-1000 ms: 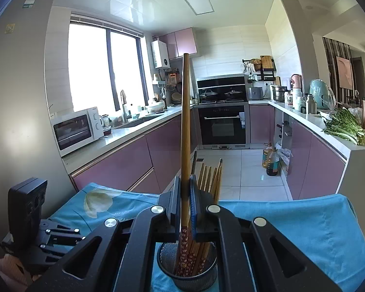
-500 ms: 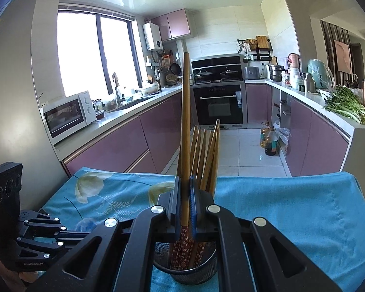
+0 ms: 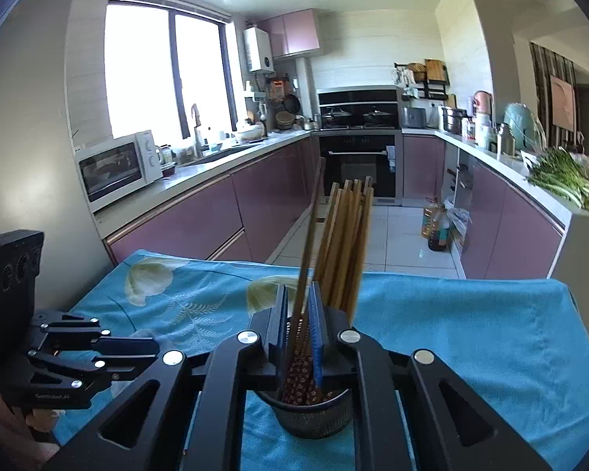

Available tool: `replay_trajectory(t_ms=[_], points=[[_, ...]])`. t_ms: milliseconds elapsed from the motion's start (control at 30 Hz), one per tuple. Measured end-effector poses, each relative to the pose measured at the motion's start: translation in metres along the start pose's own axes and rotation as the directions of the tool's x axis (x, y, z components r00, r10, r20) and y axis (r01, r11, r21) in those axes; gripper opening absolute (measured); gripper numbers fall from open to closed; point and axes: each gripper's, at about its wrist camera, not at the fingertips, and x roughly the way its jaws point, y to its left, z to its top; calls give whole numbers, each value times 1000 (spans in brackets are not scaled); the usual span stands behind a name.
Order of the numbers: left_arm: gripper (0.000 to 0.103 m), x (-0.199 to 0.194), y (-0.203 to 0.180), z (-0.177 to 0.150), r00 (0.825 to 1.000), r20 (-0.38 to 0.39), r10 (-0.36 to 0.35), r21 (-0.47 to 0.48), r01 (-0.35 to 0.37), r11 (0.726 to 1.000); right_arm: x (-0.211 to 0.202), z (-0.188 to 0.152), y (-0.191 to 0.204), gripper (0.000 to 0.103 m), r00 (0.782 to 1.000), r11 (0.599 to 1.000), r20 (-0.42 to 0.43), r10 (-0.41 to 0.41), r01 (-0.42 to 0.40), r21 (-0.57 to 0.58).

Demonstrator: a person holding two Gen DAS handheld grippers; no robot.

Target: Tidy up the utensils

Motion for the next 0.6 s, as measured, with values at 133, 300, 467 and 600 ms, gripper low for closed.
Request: replay_trajectory(t_ms=[133, 300, 467, 600], points=[[28, -5, 2, -2, 1000, 10, 24, -2, -24, 1000, -6, -9, 29, 26, 997, 989, -39, 68, -73, -131], [34, -11, 12, -7, 998, 15, 67, -24, -66, 998, -3, -36, 58, 32, 981, 950, -136, 140, -172, -260], [36, -20, 26, -16, 994, 9, 106, -53, -105, 993, 1, -68, 97, 44, 941, 861, -269, 207, -306, -407], [36, -25, 35, -22, 992, 2, 128, -78, -127, 989, 4, -92, 124, 45, 901, 775, -369, 229, -397, -491]])
